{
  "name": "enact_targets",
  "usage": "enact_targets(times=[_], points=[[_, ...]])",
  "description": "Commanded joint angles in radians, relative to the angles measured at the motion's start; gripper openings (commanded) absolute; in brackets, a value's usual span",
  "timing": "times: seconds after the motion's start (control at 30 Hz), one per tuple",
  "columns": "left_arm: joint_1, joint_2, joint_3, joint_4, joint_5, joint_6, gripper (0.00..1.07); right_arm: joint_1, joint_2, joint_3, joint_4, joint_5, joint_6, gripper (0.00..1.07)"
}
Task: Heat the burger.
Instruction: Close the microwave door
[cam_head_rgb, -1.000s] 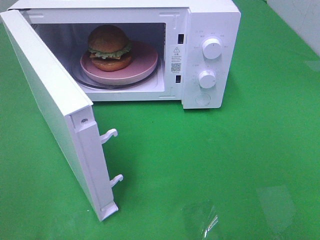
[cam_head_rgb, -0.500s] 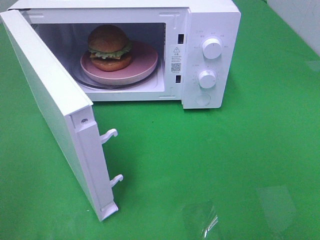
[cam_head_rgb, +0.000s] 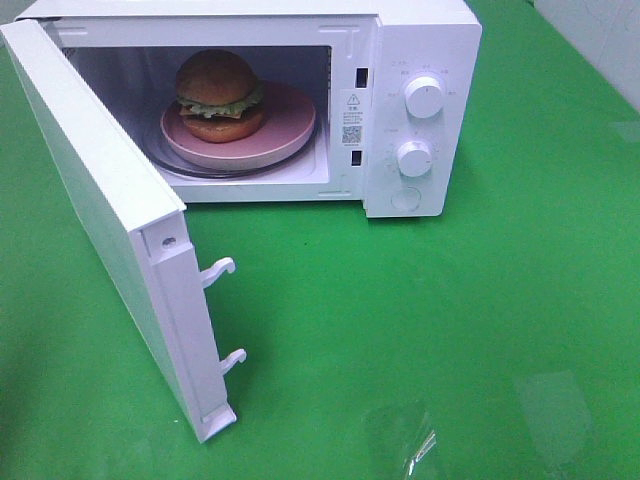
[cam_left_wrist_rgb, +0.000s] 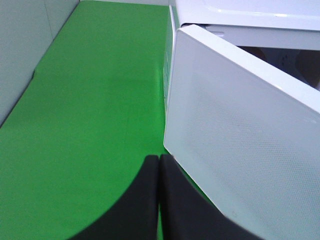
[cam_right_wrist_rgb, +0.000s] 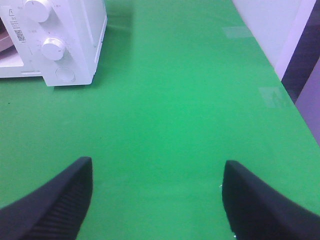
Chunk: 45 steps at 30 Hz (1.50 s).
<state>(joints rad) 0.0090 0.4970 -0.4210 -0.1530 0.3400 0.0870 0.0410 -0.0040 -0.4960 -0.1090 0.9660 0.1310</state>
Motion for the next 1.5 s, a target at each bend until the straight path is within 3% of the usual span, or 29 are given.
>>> enact_targets(times=[0.03,0.23,0.5,0.7,0.8,0.83,0.87,1.03,1.27,1.5], points=[[-0.005,0.030,0.045,-0.023,-0.134,-0.005,0.00,-0.005,-0.027,0.004,0.002,-0.005,0.000,0.70],[-0.005,0.133,0.177,-0.026,-0.458,-0.005,0.00,-0.005,-0.027,0.004,0.002,-0.005,0.000,0.70],[-0.005,0.311,0.256,0.009,-0.725,-0.017,0.00,-0.005,-0.027,0.004,0.002,-0.005,0.000,0.70],[-0.005,0.436,0.256,0.116,-0.817,-0.080,0.00,-0.005,-0.027,0.004,0.002,-0.005,0.000,0.70],[-0.006,0.540,0.256,0.206,-0.908,-0.162,0.00,-0.005,-0.027,0.004,0.002,-0.005,0.000,0.70],[-0.006,0.540,0.256,0.206,-0.908,-0.162,0.00,-0.005,-0.027,0.004,0.002,-0.005,0.000,0.70],[-0.006,0.593,0.254,0.249,-0.960,-0.204,0.00,-0.005,-0.027,0.004,0.002,-0.005,0.000,0.70],[-0.006,0.742,0.250,0.316,-1.107,-0.280,0.00,-0.005,-0.027,0.004,0.002,-0.005,0.000,0.70],[-0.007,0.851,0.194,0.365,-1.120,-0.284,0.00,-0.005,-0.027,0.004,0.002,-0.005,0.000,0.70],[-0.125,0.974,0.114,0.327,-1.121,-0.271,0.00,-0.005,-0.027,0.004,0.002,-0.005,0.000,0.70]])
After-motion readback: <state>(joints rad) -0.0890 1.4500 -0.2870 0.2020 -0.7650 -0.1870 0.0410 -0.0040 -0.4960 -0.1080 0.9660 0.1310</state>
